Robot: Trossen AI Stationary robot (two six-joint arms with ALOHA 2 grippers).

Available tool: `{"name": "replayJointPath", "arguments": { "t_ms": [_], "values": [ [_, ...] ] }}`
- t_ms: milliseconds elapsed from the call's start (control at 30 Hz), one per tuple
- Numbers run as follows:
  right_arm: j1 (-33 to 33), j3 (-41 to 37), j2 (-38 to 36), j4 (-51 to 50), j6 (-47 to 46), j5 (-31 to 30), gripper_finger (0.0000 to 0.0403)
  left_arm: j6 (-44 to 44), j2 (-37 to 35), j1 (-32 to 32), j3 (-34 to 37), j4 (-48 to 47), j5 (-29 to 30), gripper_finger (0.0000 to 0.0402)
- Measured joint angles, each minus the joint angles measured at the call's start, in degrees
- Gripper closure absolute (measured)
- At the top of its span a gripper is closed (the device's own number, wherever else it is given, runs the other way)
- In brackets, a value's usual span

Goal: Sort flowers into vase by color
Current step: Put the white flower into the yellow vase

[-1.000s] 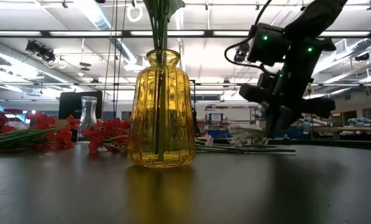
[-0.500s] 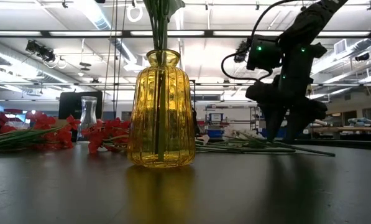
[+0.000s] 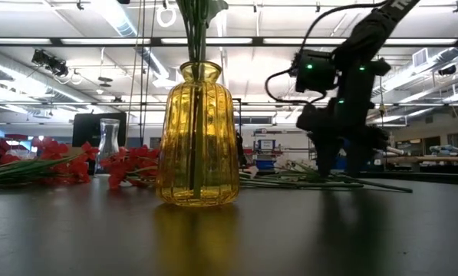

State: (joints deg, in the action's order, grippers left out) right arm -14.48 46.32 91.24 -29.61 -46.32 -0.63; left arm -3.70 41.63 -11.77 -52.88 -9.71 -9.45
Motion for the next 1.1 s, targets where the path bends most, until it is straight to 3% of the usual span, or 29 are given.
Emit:
{"name": "replayJointPath", "arguments": {
  "t_ms": [200,467,900,1100],
  "values": [
    [1.8,9.1,8.1,-4.5,-0.9,-6.9,0.0118,0.0,0.0,0.0,0.0,0.0,0.0,0.0205],
    [3.3,16.1,15.0,-12.7,-3.4,-9.1,0.0185,0.0,0.0,0.0,0.0,0.0,0.0,0.0205],
    [3.5,16.5,13.6,-12.4,-3.9,-8.3,0.0379,0.0,0.0,0.0,0.0,0.0,0.0,0.0205],
    [3.9,16.4,9.0,-11.8,-9.0,-11.3,0.0377,0.0,0.0,0.0,0.0,0.0,0.0,0.0205]
  ]
}}
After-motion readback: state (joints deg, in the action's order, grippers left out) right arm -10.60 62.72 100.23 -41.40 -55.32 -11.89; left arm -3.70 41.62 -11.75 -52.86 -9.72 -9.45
